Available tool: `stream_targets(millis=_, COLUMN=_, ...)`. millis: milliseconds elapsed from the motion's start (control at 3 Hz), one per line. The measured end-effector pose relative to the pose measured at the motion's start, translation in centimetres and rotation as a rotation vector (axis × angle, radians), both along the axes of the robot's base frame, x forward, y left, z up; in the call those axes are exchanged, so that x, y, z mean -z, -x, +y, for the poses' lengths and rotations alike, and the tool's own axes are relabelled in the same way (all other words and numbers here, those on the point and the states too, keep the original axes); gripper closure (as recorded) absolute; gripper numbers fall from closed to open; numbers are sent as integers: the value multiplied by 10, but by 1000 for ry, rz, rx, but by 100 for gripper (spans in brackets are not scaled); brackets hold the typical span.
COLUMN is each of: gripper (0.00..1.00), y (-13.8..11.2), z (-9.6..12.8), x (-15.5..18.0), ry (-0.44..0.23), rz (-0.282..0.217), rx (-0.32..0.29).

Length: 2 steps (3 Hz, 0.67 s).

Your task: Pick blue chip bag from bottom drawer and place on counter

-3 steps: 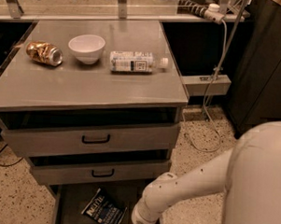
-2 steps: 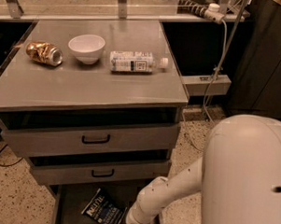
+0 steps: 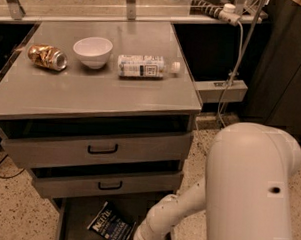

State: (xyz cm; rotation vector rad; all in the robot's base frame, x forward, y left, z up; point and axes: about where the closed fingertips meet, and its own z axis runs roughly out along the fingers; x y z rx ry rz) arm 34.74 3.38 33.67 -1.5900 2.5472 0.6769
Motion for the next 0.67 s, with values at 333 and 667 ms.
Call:
stream_targets(millis=333, gripper=0, y=-14, z=20, x=35, ry=-73, rz=-16, rx=63)
stream_targets(millis=667, gripper=0, y=-33, z=38, x=58, ry=-147, rz=-52, rx=116)
